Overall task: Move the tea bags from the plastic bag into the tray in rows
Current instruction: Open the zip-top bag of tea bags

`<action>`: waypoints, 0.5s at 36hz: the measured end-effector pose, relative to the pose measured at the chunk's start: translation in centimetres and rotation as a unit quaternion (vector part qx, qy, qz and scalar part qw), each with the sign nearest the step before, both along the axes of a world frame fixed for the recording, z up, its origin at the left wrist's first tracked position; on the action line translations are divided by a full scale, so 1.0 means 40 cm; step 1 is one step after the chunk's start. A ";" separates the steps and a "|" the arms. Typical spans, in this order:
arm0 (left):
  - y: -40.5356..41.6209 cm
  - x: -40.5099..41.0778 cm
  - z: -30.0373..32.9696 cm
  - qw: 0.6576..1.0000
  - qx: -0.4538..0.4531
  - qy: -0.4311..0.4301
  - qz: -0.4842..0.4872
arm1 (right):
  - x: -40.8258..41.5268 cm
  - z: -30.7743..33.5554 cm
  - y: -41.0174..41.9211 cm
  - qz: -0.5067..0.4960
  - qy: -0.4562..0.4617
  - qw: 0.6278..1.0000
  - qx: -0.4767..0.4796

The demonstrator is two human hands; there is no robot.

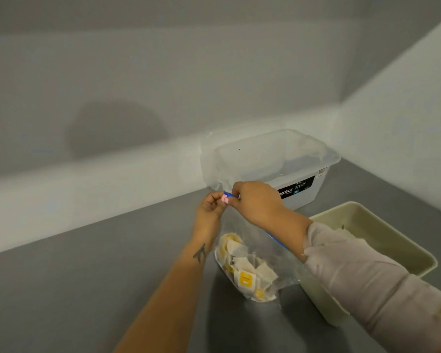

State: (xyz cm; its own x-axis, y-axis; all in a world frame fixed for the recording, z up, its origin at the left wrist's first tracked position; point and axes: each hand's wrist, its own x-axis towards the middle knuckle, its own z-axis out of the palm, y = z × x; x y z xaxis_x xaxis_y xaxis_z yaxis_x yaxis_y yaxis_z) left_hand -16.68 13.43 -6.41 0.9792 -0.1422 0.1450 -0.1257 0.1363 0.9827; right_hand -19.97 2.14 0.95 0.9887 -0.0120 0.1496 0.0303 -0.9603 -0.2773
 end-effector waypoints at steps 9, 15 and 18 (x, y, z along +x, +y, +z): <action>-0.017 0.010 0.006 1.000 -0.013 0.022 -0.004 | 0.001 0.005 -0.008 -0.006 -0.021 1.000 0.016; -0.039 0.035 0.000 0.999 -0.016 0.047 -0.003 | -0.017 0.024 -0.044 -0.018 0.009 1.000 -0.001; -0.048 0.045 0.000 0.997 -0.032 0.065 0.010 | -0.039 0.022 -0.074 -0.020 0.035 0.999 -0.012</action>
